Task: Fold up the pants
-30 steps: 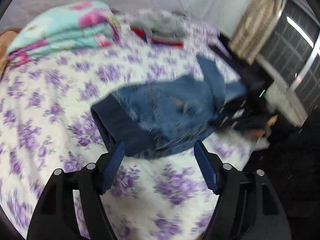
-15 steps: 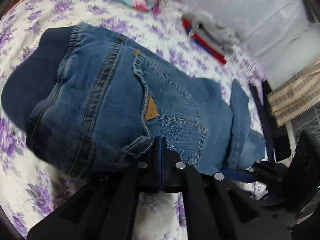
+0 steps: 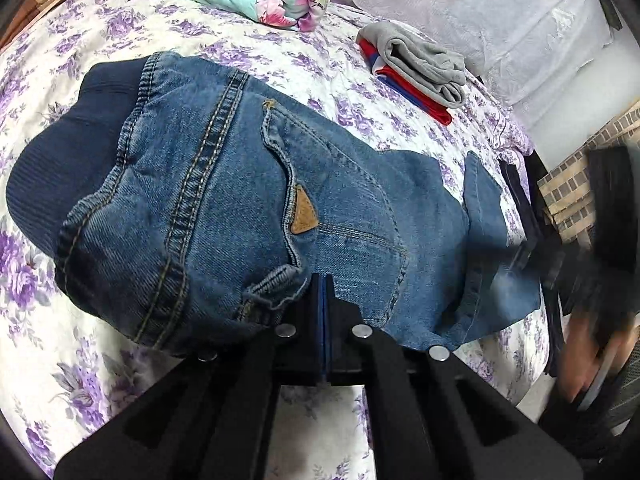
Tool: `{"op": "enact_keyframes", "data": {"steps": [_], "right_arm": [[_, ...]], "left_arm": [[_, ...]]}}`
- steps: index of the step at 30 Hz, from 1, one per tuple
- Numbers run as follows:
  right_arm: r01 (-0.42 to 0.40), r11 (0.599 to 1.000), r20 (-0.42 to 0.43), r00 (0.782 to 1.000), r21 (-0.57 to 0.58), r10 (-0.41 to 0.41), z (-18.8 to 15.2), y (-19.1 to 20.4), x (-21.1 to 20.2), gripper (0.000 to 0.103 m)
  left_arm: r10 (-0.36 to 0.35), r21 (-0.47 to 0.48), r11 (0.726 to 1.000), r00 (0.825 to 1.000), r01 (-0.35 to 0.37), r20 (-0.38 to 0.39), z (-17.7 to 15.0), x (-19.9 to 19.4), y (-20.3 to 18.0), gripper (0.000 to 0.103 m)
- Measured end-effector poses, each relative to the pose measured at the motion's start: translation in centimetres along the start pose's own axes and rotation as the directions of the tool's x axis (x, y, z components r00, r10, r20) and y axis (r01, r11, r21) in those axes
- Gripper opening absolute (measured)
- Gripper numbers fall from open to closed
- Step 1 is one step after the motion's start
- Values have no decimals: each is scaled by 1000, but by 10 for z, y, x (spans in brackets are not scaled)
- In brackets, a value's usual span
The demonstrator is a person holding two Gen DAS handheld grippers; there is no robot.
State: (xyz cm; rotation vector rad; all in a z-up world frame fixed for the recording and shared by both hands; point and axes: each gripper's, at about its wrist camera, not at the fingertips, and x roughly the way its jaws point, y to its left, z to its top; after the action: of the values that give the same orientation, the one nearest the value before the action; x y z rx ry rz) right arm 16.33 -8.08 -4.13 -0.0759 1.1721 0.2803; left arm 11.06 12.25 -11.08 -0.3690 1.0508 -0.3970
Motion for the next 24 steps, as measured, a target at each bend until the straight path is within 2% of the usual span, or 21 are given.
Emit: {"op": "enact_keyframes", "data": {"steps": [1, 3, 4, 5, 8, 12, 15, 17, 18, 19, 20, 21, 22, 24], "right_arm": [[55, 995, -4, 998, 83, -55, 18, -29, -9, 72], [185, 960, -52, 983, 212, -178, 48, -82, -14, 72], [245, 933, -84, 969, 266, -230, 60, -106, -12, 72], [321, 888, -139, 947, 330, -290, 74, -137, -7, 72], [405, 814, -248, 912, 415, -327, 93, -190, 15, 60], [469, 724, -348, 879, 506, -326, 96, -227, 46, 59], [455, 699, -388, 882, 551, -268, 94, -242, 73, 59], [465, 689, -408, 875, 556, -261, 87, -248, 89, 62], [460, 683, -390, 881, 567, -269, 83, -250, 91, 63], [451, 680, -369, 888, 579, -275, 81, -249, 89, 58], [447, 684, -352, 891, 577, -286, 80, -247, 85, 47], [430, 697, -327, 901, 574, -286, 79, -245, 77, 22], [412, 697, -307, 910, 587, -279, 75, -245, 66, 11], [369, 704, -240, 929, 607, -280, 64, -243, 38, 11]], "left_arm": [[8, 11, 1000, 1000, -8, 5, 0, 0, -1, 1], [11, 23, 1000, 1000, -12, 14, -1, 1, -3, 1], [9, 21, 1000, 1000, -9, 14, 0, 1, -2, 1], [0, 10, 1000, 1000, 0, 13, 1, 2, -1, 1], [-20, 4, 1000, 1000, 20, 9, 3, 2, 2, 1], [-45, 1, 999, 999, 45, -1, 5, 2, 5, 1], [-72, -7, 997, 997, 72, -10, 7, 3, 9, 2], [-76, -9, 997, 997, 76, -10, 7, 4, 9, 2], [-74, -7, 997, 997, 74, -9, 6, 3, 9, 2], [-71, -4, 997, 997, 71, -8, 6, 3, 8, 2], [-67, -1, 998, 998, 67, -6, 5, 3, 8, 2], [-67, 0, 998, 998, 67, -6, 6, 4, 8, 2], [-67, 0, 998, 998, 67, -5, 6, 4, 8, 2], [-71, -1, 997, 997, 71, -5, 6, 4, 9, 2]]}}
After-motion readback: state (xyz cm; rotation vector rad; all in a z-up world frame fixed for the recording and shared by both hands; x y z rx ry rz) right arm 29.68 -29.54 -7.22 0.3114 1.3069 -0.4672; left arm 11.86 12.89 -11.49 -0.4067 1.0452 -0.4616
